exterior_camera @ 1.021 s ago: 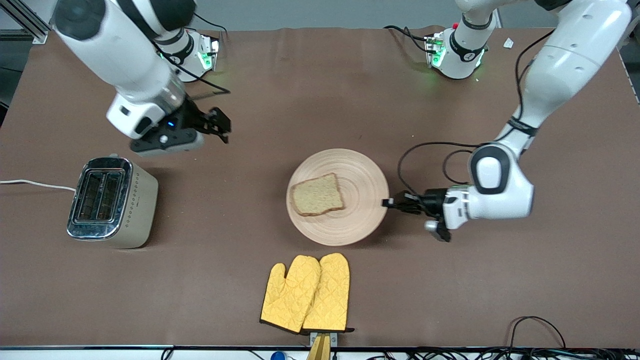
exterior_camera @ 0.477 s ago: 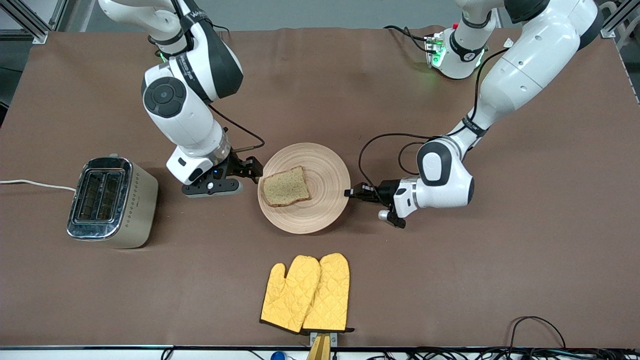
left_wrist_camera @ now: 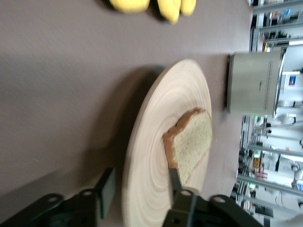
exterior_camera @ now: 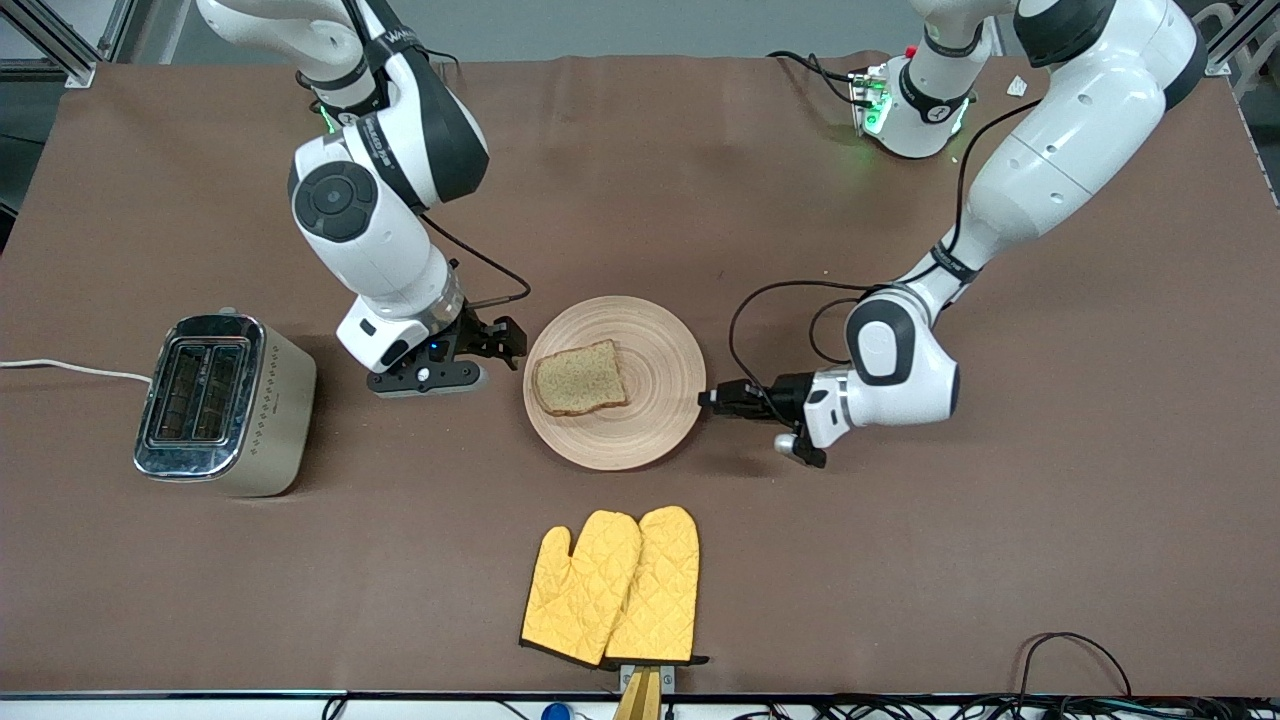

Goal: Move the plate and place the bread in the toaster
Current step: 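Lower the right gripper onto the bread while the left gripper releases the plate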

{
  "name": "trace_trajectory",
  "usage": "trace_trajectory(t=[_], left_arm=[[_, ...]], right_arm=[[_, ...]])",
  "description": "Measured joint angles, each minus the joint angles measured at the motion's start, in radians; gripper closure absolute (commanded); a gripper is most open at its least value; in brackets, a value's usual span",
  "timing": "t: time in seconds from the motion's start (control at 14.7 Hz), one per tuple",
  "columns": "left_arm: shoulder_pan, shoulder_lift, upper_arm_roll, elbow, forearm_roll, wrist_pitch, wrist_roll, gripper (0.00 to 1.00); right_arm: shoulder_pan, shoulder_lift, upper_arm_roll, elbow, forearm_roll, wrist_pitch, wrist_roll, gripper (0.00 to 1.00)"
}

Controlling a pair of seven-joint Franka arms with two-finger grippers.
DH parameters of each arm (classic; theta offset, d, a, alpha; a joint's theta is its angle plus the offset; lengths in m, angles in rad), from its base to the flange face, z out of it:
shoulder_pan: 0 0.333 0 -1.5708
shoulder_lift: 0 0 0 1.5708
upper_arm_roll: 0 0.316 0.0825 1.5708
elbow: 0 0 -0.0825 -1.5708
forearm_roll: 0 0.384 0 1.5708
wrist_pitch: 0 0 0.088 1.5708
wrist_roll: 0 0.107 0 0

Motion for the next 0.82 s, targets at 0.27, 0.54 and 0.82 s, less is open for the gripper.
trace_trajectory(t=[0.27, 0.54, 0.82], left_arm=[[0.115, -0.035, -0.001, 0.023, 0.0, -0.003, -0.04, 0.0], [0.173, -0.096, -0.002, 0.083, 0.108, -0.006, -0.242, 0.0], [0.182, -0.239, -0.007, 0.11, 0.37, -0.088, -0.613, 0.0]], right_arm=[[0.072, 0.059, 0.004, -0.141, 0.0, 0.267, 0.057, 0.0], [0.115, 0.108, 0.004, -0.165, -0.003, 0.309, 0.082, 0.05], [0.116, 0.115, 0.001, -0.172, -0.062, 0.304, 0.079, 0.19]])
